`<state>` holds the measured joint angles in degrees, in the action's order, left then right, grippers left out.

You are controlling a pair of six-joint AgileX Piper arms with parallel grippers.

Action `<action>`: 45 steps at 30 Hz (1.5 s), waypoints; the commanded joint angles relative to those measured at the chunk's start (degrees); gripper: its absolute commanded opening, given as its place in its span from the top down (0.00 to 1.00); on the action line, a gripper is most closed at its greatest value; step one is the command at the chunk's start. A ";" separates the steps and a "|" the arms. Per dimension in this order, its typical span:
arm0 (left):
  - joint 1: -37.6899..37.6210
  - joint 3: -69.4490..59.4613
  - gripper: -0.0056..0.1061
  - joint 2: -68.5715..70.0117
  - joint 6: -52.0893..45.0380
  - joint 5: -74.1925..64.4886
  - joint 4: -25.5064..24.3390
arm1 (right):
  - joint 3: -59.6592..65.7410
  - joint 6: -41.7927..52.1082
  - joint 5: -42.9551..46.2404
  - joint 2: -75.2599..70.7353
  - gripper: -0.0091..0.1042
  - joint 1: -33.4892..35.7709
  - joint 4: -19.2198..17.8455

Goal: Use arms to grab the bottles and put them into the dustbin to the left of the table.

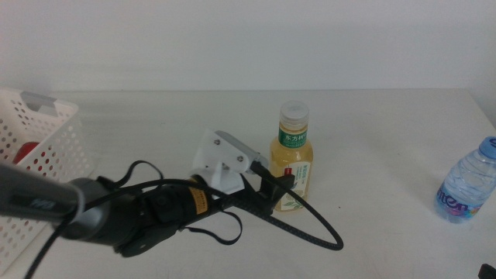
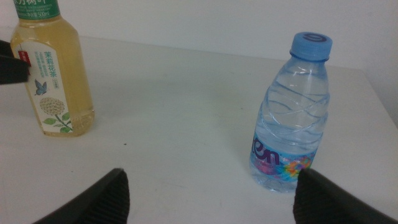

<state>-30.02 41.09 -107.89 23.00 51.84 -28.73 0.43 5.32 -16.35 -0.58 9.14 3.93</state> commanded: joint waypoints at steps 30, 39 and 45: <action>-0.09 18.85 0.28 -12.17 5.29 4.60 -4.21 | -1.59 0.28 4.42 -1.54 0.31 -0.40 -0.22; -0.09 18.75 0.82 -10.54 11.11 4.67 -4.63 | -1.59 0.28 4.42 -1.54 0.31 -0.40 -0.22; -0.09 18.75 0.99 -5.87 12.15 -2.03 -11.64 | -1.59 0.28 4.42 -1.54 0.31 -0.40 -0.22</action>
<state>-29.97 58.55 -119.42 33.56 46.33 -39.89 0.43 5.32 -16.35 -0.58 9.14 3.93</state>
